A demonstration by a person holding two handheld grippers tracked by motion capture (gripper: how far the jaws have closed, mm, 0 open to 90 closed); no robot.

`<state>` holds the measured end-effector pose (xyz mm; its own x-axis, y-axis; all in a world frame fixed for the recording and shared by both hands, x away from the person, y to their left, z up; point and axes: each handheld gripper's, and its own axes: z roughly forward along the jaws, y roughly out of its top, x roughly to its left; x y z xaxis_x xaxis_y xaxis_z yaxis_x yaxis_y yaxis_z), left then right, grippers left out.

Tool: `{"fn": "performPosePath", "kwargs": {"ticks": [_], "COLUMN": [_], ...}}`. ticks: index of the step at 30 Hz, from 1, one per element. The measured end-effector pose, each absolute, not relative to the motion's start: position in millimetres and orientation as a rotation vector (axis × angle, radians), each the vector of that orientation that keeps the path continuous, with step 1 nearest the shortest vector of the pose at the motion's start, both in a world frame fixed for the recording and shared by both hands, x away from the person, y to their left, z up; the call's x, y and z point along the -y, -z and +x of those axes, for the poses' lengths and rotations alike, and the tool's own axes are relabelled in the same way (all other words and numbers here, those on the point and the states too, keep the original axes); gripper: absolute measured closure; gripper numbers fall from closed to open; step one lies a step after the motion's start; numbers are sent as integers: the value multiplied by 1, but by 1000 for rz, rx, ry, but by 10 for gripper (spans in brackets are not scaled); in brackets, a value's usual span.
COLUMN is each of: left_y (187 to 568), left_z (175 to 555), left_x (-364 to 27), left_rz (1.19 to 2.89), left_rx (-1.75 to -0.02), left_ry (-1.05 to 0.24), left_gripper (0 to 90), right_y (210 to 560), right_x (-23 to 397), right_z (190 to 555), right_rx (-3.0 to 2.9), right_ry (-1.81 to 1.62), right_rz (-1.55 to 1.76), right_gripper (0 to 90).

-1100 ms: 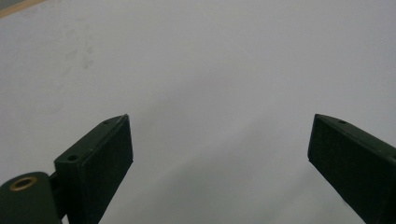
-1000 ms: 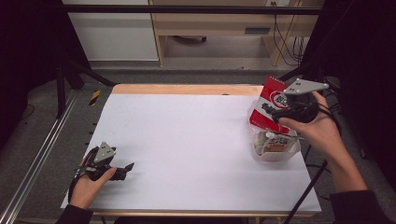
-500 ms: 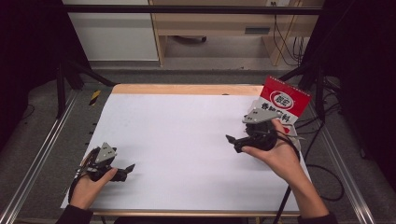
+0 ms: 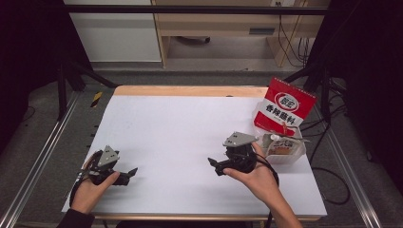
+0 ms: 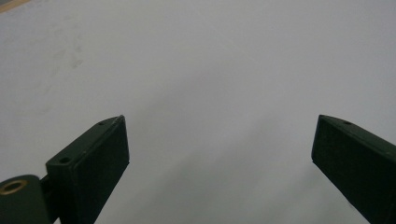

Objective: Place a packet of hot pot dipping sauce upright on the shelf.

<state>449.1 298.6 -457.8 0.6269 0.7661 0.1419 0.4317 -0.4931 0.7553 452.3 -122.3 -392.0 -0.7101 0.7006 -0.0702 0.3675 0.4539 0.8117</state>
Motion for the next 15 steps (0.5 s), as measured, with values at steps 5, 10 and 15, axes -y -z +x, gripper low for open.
{"fn": "performPosePath", "kwargs": {"ticks": [5, 10, 15], "left_y": [458, 459, 461], "left_z": [449, 449, 450], "left_x": [-298, -297, -294], "left_rz": [2162, 2168, 2199], "left_rx": [-931, -926, -914], "left_ry": [-614, -613, -613], "left_gripper": [39, 39, 40], "right_y": [411, 432, 451], "right_x": [118, 116, 118], "right_z": [447, 443, 440], "right_rx": [-2310, -2315, -2274], "right_ry": [-1148, -1127, -1086], "right_rz": [976, 1033, 1117], "right_gripper": [70, 67, 69]}}
